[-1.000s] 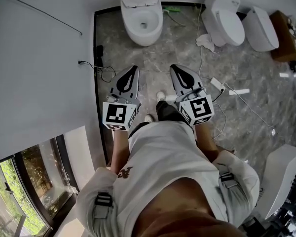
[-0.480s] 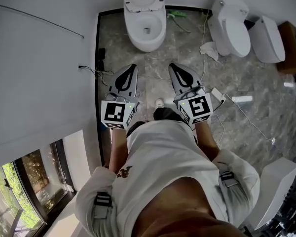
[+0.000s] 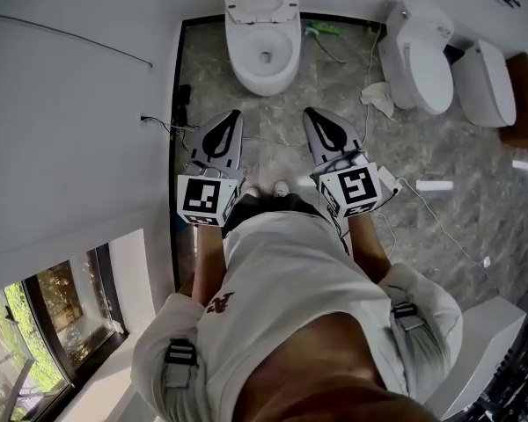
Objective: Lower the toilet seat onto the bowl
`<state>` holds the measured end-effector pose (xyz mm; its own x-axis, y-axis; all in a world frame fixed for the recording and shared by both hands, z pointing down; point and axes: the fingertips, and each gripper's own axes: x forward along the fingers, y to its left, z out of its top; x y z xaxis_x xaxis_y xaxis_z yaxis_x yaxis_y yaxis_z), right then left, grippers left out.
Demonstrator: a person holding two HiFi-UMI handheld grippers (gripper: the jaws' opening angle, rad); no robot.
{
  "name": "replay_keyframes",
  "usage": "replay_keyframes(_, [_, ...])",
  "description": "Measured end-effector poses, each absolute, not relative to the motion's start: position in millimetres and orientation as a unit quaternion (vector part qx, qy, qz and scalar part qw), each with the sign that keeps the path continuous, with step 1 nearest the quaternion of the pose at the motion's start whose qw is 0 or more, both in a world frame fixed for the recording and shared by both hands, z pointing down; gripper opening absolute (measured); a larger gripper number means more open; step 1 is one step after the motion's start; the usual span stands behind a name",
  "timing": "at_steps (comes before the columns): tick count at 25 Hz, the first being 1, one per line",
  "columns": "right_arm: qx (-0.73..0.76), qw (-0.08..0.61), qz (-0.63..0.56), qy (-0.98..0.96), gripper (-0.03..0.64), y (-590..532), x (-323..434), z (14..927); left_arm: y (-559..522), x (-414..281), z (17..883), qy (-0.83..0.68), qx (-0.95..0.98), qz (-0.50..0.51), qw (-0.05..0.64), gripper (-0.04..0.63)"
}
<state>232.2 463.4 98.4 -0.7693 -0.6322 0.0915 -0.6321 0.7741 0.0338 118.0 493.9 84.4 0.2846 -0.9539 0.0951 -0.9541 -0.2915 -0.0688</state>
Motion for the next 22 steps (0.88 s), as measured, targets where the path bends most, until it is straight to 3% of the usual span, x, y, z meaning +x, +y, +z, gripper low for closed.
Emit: replay_keyframes(22, [0.344,0.071,0.011,-0.936,0.021,362.5,185.5,114.9,394.5,68.5,99.7,-0.591,0.805,0.052,0.014,0.023])
